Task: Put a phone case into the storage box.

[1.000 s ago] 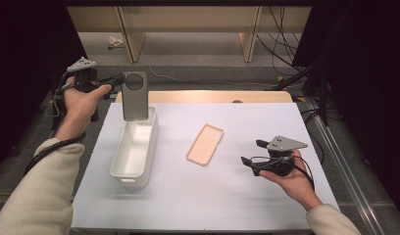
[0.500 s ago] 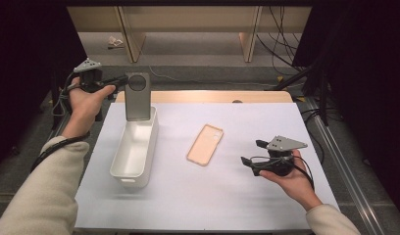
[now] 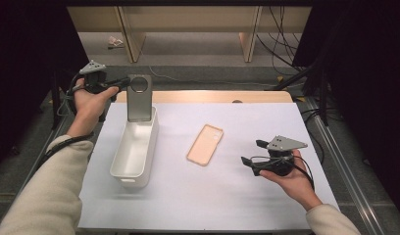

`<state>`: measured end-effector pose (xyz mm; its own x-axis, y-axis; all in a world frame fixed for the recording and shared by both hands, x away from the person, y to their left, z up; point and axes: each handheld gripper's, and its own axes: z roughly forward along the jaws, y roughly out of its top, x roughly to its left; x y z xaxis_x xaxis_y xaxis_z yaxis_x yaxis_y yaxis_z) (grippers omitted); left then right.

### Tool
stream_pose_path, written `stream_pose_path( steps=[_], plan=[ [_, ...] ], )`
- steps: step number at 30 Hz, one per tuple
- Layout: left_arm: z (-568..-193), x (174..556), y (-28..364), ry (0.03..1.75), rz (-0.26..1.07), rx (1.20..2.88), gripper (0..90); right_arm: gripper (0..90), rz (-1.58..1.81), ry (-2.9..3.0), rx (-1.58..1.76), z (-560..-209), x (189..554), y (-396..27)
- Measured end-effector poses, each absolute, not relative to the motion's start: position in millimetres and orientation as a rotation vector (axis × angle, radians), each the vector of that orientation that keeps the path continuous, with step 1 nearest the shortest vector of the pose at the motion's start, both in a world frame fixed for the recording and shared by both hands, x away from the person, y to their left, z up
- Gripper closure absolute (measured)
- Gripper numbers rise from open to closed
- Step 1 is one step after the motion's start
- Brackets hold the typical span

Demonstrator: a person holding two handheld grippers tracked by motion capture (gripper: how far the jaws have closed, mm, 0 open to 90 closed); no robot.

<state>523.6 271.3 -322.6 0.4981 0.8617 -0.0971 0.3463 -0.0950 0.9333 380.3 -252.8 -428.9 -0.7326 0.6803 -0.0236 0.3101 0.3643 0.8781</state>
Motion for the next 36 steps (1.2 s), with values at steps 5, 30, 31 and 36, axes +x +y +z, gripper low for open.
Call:
stream_pose_path(
  steps=[5, 30, 31, 36],
  plan=[
    [-328, 527, 270, 1.054, 0.598, 1.672, 82.6, 17.1, 1.324, 2.246, 0.866, -429, 380, -253],
    [-351, 536, 273, 1.1, 0.585, 1.701, 82.5, 17.1, 1.325, 2.248, 0.865, -429, 381, -253],
    [-353, 536, 273, 1.102, 0.586, 1.703, 82.5, 17.1, 1.327, 2.247, 0.865, -430, 381, -253],
    [-359, 538, 271, 1.113, 0.581, 1.715, 82.5, 17.1, 1.327, 2.251, 0.866, -430, 381, -252]
  ],
)
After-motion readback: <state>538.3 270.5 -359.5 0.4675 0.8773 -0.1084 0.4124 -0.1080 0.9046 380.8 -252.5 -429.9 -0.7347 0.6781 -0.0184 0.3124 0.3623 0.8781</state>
